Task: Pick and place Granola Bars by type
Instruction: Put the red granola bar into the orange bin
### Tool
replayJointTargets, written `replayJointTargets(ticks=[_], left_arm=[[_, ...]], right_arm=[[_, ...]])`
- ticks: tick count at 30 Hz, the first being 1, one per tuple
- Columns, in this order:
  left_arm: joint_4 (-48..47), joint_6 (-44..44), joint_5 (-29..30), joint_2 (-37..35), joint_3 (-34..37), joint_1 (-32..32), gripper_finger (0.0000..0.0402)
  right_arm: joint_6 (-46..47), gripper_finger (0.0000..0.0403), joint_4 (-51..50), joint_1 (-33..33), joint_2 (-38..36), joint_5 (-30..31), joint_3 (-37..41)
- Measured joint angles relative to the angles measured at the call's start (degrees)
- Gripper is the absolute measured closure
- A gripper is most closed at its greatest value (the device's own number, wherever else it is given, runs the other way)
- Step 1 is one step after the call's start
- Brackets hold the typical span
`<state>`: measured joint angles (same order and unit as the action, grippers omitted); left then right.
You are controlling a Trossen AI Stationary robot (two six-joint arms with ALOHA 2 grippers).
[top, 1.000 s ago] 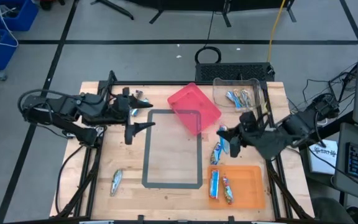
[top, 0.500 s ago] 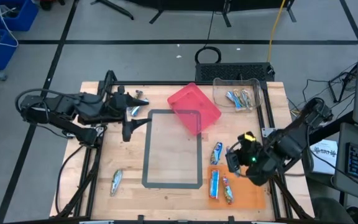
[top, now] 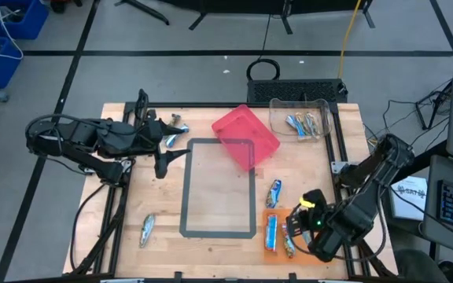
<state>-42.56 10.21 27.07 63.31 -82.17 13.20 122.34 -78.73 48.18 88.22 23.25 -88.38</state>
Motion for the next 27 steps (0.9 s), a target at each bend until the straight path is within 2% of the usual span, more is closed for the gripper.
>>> replayJointTargets(ticks=[5,11,18,27], left_arm=[[-1.7,1.5,0.0,0.0,0.0,0.0,0.0121],[-2.4,1.7,0.0,0.0,0.0,0.0,0.0119],[-2.4,1.6,0.0,0.0,0.0,0.0,0.0119],[-2.4,2.1,-0.1,0.0,0.0,0.0,0.0119]], right_arm=[[0.6,0.0399,3.5,-0.1,0.0,-4.8,4.7],[1.1,0.0399,13.8,-0.2,0.0,-8.5,13.4],[1.1,0.0399,25.1,-0.2,0.0,-9.6,23.6],[1.3,0.0400,36.2,-0.1,0.0,-12.0,32.2]])
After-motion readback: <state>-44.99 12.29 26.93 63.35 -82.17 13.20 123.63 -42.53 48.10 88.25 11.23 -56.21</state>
